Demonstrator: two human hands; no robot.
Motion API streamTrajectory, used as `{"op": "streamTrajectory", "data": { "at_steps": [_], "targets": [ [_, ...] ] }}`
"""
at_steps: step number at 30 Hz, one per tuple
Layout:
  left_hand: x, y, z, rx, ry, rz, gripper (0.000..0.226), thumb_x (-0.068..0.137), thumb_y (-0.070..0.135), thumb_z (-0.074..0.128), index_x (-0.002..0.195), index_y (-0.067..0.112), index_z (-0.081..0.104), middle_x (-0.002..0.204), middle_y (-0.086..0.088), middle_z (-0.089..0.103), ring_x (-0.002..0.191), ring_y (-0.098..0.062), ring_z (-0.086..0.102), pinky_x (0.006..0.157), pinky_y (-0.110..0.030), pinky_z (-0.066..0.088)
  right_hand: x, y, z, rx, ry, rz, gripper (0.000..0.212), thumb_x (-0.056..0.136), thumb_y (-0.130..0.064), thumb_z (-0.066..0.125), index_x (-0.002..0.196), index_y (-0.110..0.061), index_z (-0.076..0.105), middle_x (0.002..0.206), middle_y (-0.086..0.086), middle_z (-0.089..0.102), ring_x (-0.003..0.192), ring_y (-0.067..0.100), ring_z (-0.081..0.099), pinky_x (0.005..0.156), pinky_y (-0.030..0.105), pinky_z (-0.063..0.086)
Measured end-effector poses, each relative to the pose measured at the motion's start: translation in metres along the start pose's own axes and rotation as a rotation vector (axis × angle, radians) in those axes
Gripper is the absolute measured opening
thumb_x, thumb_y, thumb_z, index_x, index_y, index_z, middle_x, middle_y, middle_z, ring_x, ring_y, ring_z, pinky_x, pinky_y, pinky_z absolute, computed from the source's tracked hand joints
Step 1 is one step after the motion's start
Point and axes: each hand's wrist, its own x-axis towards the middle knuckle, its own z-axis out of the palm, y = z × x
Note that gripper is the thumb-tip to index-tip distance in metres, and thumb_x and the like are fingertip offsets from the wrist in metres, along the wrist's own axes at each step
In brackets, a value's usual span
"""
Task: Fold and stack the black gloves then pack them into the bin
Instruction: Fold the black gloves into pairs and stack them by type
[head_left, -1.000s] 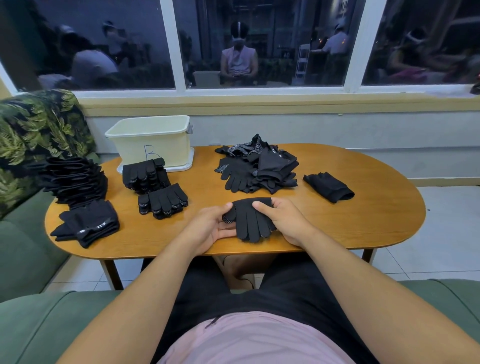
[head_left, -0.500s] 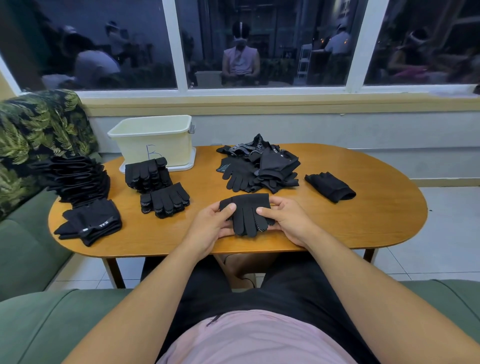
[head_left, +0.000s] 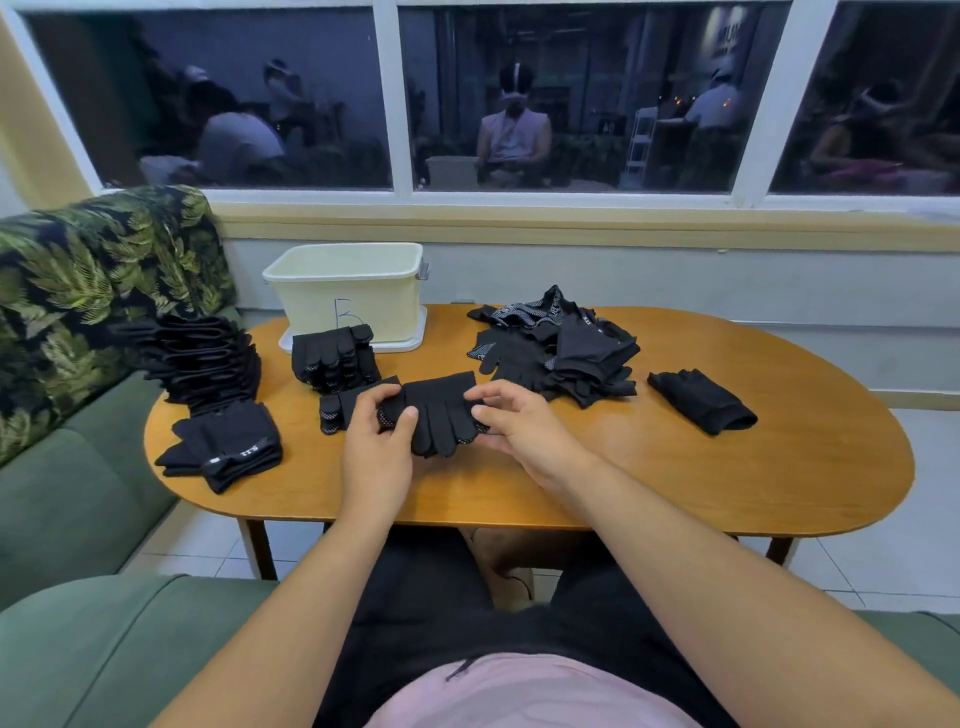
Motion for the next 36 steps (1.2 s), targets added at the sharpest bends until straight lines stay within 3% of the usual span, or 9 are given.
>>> {"op": "streamTrajectory", "data": {
  "at_steps": [4,7,11,14,21,24,28,32,36],
  "targets": [
    [0.015,-0.001,-0.035,0.108,0.081,-0.021,0.016,0.106,0.030,0.064,0.121,0.035,0.066,0.114,0.011,0.073,0.100,-0.008,0.072,0.085,-0.038,0.063,0.022,-0.004,0.038,-0.060,-0.063,0.045,0.023,0.105,-0.006,0.064,0.123,-0.011,0.077,0.127,0.006,0.075,0.112,0.019,0.072,0.085,0.026,0.062],
    [0.032,-0.001,-0.056,0.112,0.100,-0.059,0.019,0.109,0.028,0.058,0.125,0.029,0.067,0.115,0.008,0.072,0.100,-0.007,0.072,0.078,-0.031,0.062,0.043,-0.009,0.065,-0.099,-0.053,0.070,0.025,0.106,-0.006,0.062,0.127,-0.010,0.075,0.124,0.005,0.074,0.093,0.011,0.071,0.075,0.019,0.060],
    [0.069,-0.006,-0.074,0.146,0.047,-0.164,0.030,0.109,0.024,0.052,0.136,0.026,0.065,0.122,-0.002,0.070,0.082,-0.006,0.076,0.082,-0.047,0.067,0.078,-0.010,0.091,-0.072,-0.029,0.111,0.026,0.107,-0.003,0.058,0.128,-0.006,0.073,0.118,0.012,0.071,0.087,0.016,0.066,0.080,0.026,0.064],
    [0.089,-0.006,-0.076,0.253,-0.005,-0.228,0.038,0.108,0.022,0.054,0.145,0.025,0.061,0.127,-0.001,0.067,0.071,-0.008,0.077,0.087,-0.047,0.065,0.099,-0.005,0.102,-0.052,0.005,0.154,0.026,0.107,-0.003,0.056,0.127,-0.004,0.071,0.115,0.013,0.070,0.090,0.019,0.066,0.082,0.028,0.065],
    [0.094,-0.015,-0.072,0.401,-0.090,-0.252,0.047,0.105,0.025,0.061,0.152,0.022,0.055,0.104,0.009,0.067,0.081,-0.018,0.076,0.077,-0.037,0.063,0.118,0.024,0.102,-0.169,0.079,0.215,0.020,0.106,-0.011,0.059,0.116,-0.015,0.076,0.118,0.010,0.072,0.088,0.020,0.068,0.067,0.022,0.057],
    [0.090,-0.016,-0.070,0.446,-0.083,-0.219,0.048,0.103,0.026,0.062,0.151,0.023,0.055,0.095,0.012,0.067,0.082,-0.021,0.075,0.080,-0.043,0.063,0.121,0.029,0.103,-0.196,0.088,0.213,0.020,0.105,-0.013,0.060,0.113,-0.018,0.077,0.115,0.008,0.073,0.087,0.019,0.066,0.064,0.022,0.054],
    [0.088,-0.016,-0.069,0.481,-0.072,-0.185,0.046,0.103,0.028,0.060,0.149,0.024,0.057,0.101,0.010,0.069,0.079,-0.016,0.070,0.068,-0.036,0.057,0.121,0.029,0.105,-0.241,0.089,0.189,0.020,0.105,-0.016,0.061,0.114,-0.020,0.078,0.118,0.003,0.073,0.091,0.017,0.066,0.067,0.024,0.053],
    [0.089,-0.022,-0.072,0.638,-0.085,-0.090,0.044,0.104,0.030,0.058,0.147,0.023,0.061,0.139,-0.004,0.057,0.079,-0.009,0.064,0.061,-0.023,0.046,0.114,0.025,0.100,-0.433,0.076,0.126,0.018,0.103,-0.022,0.064,0.114,-0.026,0.077,0.112,-0.003,0.074,0.088,0.018,0.073,0.067,0.027,0.053],
    [0.082,-0.019,-0.073,0.780,-0.047,-0.039,0.037,0.106,0.030,0.054,0.142,0.027,0.060,0.130,-0.003,0.049,0.085,-0.018,0.064,0.058,-0.028,0.043,0.100,0.014,0.083,-0.545,0.066,0.050,0.013,0.103,-0.027,0.066,0.109,-0.029,0.077,0.102,-0.004,0.075,0.071,0.012,0.071,0.060,0.027,0.053]
  ]
}}
